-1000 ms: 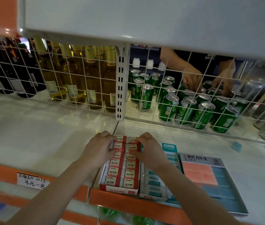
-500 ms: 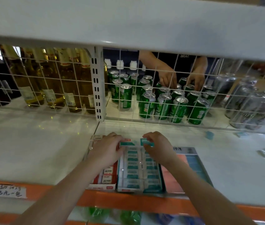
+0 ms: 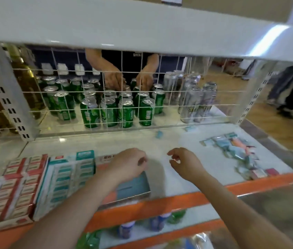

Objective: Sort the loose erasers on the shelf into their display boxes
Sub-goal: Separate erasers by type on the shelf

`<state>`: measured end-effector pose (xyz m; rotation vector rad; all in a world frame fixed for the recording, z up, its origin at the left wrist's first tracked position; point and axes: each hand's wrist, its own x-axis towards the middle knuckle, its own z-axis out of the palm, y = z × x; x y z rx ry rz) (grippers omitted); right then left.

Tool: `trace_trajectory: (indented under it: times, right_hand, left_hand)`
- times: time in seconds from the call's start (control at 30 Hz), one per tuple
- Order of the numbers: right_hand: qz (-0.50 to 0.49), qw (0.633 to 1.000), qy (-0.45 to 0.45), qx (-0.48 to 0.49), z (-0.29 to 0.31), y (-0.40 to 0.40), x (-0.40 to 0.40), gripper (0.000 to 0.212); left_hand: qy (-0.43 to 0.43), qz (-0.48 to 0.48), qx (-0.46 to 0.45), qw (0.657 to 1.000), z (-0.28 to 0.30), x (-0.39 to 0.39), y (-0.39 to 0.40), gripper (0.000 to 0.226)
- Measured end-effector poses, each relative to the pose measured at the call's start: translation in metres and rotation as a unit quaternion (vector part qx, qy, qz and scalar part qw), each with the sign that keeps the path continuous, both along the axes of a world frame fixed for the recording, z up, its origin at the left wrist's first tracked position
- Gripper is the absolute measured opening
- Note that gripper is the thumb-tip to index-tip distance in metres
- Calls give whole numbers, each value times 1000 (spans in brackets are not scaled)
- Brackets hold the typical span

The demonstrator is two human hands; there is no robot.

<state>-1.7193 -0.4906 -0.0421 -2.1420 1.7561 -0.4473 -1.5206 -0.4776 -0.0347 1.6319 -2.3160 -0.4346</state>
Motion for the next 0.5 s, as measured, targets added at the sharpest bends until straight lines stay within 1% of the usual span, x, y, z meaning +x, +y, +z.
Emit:
trace_trajectory:
  times: [0.23,0.5]
  right_hand:
    - [-35,999,26,21,-4,-5,-91,32]
    - [-91,995,37,13,-3,-34,-188,34]
  left_hand:
    - [-24,-59,40,997,-9,-92,-23,27]
    - [-10,-40,47,998,-32,-176,-58,41]
